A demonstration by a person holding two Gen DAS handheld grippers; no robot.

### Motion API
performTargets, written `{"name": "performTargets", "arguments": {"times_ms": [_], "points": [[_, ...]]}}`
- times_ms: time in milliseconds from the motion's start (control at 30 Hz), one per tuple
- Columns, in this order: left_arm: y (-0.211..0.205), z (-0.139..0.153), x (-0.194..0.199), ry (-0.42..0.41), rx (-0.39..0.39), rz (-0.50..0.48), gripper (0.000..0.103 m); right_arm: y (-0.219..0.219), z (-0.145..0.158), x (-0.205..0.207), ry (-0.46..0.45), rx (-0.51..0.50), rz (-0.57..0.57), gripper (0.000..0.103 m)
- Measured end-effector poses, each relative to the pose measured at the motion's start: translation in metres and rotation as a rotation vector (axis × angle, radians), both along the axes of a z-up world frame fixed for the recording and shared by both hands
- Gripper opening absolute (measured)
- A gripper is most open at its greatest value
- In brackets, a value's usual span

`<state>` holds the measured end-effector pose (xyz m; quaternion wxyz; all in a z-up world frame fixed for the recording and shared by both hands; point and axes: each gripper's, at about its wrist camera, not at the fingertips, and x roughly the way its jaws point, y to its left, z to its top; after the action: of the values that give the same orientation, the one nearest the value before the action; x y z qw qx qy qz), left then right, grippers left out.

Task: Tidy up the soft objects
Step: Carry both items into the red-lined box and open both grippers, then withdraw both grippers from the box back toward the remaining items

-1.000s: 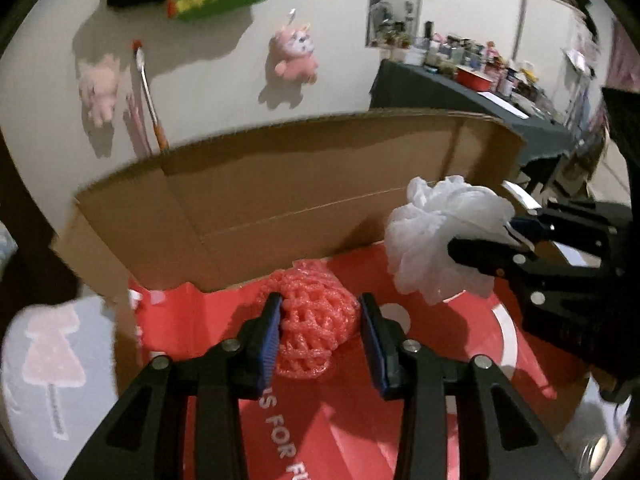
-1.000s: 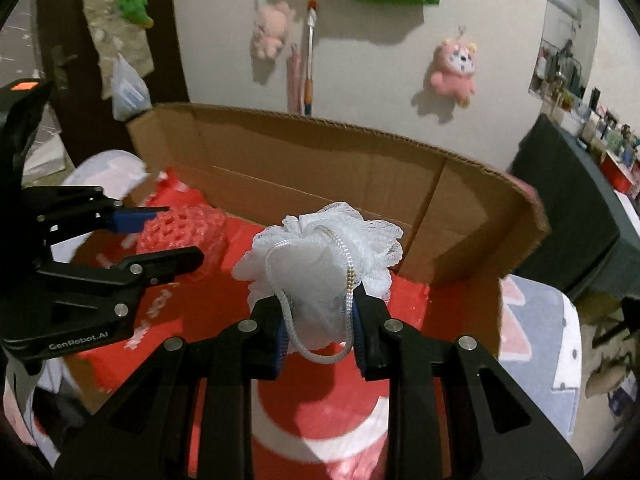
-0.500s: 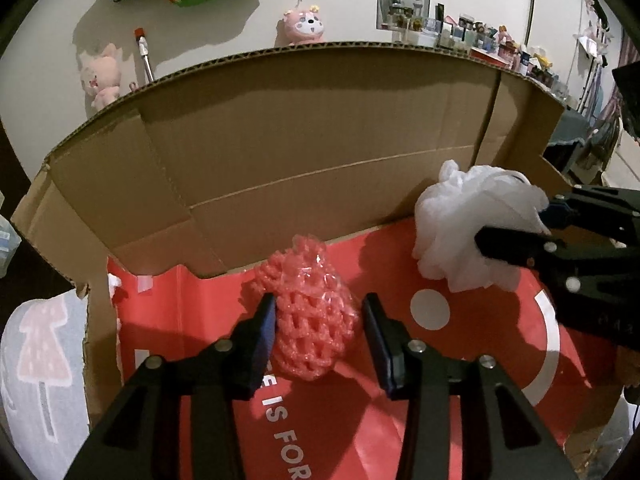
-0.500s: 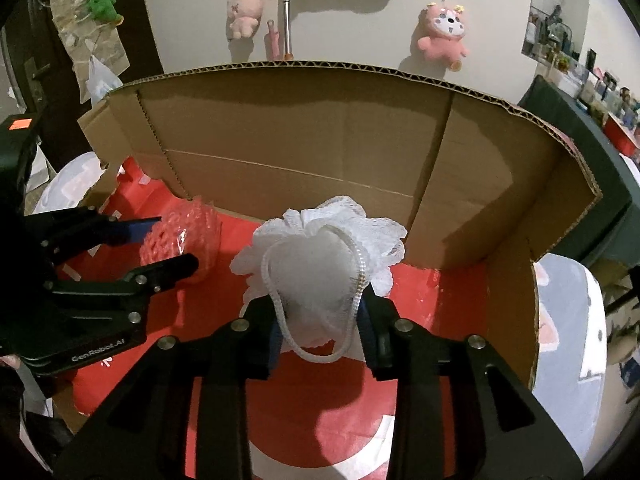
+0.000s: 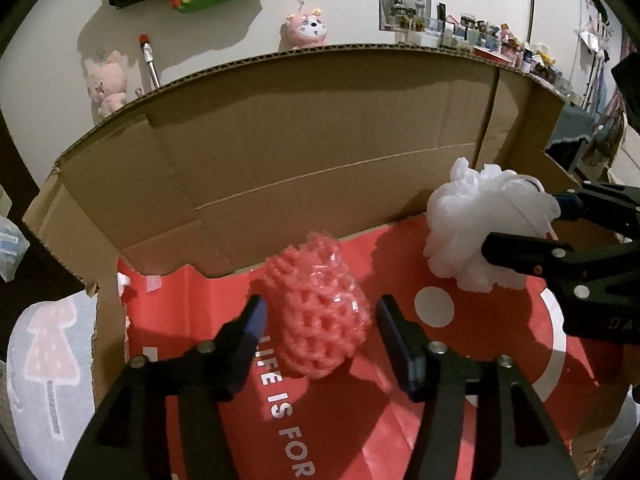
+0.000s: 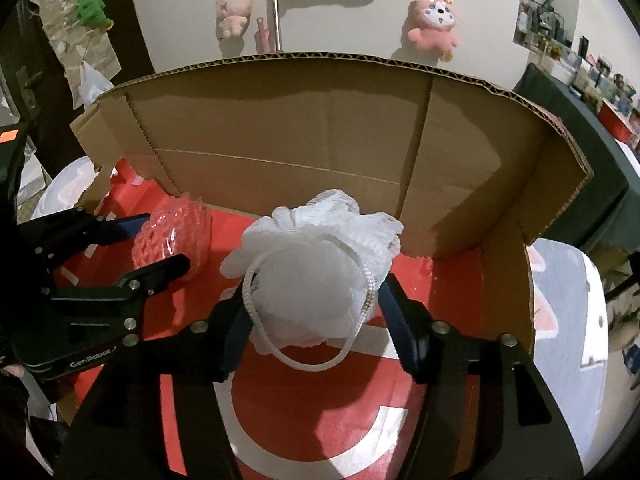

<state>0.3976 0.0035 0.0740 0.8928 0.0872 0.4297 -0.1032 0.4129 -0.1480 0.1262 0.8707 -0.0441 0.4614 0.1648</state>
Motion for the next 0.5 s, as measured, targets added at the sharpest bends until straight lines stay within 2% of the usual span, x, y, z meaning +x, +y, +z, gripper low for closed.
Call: {"name": "performTargets", "arguments": {"times_ms": [133, 367, 500], "points": [[0.002, 0.001, -0.003, -0.007, 0.011, 0.023, 0.077, -0.001, 0.000, -0.001, 0.002, -0.002, -0.007, 0.076], [0.008, 0.003, -0.009, -0.014, 0.023, 0.050, 0.088, -0.003, -0.003, -0.005, 0.038, 0.017, -0.013, 0.076], [0.011, 0.010, -0.018, -0.033, 0.023, 0.065, 0.090, -0.005, 0.002, -0.011, 0.033, 0.032, -0.014, 0.076]]}}
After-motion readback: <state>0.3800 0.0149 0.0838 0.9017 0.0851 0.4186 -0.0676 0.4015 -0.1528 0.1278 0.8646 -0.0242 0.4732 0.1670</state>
